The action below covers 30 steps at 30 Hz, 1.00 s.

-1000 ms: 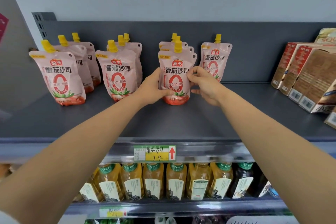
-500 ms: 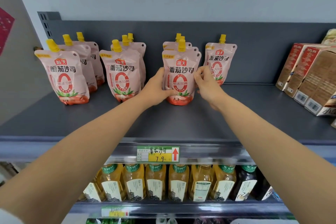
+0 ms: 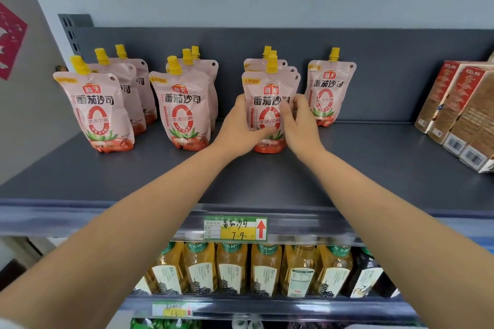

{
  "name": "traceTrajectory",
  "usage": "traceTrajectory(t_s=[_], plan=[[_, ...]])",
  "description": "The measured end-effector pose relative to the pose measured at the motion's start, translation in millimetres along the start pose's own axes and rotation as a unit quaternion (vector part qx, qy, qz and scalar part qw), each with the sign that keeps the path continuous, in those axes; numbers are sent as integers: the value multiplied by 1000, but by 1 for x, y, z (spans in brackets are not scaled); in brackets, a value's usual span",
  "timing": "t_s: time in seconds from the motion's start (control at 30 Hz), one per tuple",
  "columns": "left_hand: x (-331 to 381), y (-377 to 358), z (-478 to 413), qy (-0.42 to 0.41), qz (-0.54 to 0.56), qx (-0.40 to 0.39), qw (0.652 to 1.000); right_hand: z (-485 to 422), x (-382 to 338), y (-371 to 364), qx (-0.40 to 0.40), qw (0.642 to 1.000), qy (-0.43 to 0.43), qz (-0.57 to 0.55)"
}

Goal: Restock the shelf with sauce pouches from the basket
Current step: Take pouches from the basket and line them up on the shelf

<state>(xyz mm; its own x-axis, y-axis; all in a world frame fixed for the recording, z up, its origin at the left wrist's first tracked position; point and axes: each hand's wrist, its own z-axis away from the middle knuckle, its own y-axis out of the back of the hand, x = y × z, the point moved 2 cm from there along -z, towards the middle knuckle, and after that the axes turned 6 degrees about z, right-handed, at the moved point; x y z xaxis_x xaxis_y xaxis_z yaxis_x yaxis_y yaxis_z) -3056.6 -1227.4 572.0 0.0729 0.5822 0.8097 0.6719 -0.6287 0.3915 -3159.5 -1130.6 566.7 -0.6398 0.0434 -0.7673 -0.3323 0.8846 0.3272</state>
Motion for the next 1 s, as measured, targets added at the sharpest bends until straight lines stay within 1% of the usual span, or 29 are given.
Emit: traceTrajectory(t_s=[0.07, 0.2, 0.33, 0.47, 0.53, 0.6, 0.67, 0.7, 0.77, 0.83, 0.93, 1.0], plan=[[1, -2, -3, 7, -3, 10, 1000, -1, 3, 1, 19, 1000, 9, 7], [0, -1, -7, 21, -13, 5, 1000, -5, 6, 3, 42, 999, -12, -18], [-2, -1, -7, 37, -26, 2, 999, -7, 3, 1, 20, 999, -27, -35], [-5, 1, -2, 53, -54, 1, 997, -1, -4, 5, -4, 999, -38, -5], [-7, 4, 2, 53, -79, -7, 995, 9, -9, 12, -12, 999, -46, 25], [-6, 9, 8, 57, -96, -24, 993, 23, -16, 23, -9, 995, -46, 85], [-1, 15, 15, 60, -106, -48, 991, 38, -24, 36, 14, 983, -11, 180], [1, 18, 20, 55, -123, -52, 990, 46, -30, 43, 24, 972, 15, 234], [9, 25, 30, 33, -163, -45, 985, 64, -44, 56, 46, 943, 43, 326], [19, 30, 44, -4, -223, -41, 974, 85, -60, 69, 77, 922, 47, 377], [43, 32, 73, -114, -349, -28, 930, 123, -80, 88, 105, 895, 39, 433], [59, 28, 96, -176, -377, -27, 909, 154, -89, 100, 116, 878, 14, 465]])
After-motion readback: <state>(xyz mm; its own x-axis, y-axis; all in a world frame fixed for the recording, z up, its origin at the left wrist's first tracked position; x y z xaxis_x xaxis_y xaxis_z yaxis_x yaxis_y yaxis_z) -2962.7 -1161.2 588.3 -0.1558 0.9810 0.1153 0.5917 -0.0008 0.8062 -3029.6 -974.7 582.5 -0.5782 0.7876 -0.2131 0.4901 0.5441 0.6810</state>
